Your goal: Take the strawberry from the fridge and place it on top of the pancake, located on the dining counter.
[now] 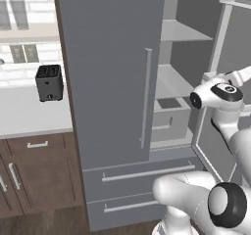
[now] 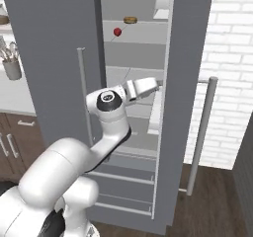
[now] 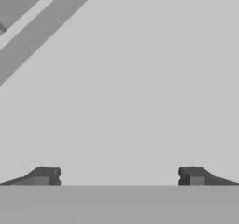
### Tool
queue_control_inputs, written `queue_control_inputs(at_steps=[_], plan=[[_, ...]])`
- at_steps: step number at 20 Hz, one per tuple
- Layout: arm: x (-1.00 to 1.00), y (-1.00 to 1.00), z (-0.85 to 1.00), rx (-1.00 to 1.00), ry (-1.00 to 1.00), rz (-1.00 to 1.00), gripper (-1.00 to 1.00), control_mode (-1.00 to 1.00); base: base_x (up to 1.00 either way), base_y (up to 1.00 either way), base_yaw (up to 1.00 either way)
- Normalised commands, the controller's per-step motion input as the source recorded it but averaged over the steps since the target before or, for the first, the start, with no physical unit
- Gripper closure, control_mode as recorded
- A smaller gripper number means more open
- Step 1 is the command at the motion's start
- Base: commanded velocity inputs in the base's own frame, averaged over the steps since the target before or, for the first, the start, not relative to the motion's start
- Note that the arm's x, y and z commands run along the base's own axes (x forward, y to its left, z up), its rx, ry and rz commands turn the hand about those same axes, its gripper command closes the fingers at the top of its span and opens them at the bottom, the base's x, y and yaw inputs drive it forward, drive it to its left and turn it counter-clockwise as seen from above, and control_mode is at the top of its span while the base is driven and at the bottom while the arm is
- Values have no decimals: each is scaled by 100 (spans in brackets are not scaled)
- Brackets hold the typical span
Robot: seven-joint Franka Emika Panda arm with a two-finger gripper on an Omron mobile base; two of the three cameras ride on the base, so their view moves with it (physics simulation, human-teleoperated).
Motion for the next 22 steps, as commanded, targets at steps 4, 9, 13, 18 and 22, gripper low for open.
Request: queue_control_inputs(at_steps=[4,9,13,18,22], plan=[[-56,41,-1,-2,-5,6,-100,-100,0,0,0],[-33,95,0,-3,0,2,-100,-100,0,0,0],[-1,100,-2,-2,0,9,-100,-100,0,0,0],[0,100,-25,1,0,5,-100,-100,0,0,0],[15,96,-49,30,9,6,-100,-100,0,0,0]])
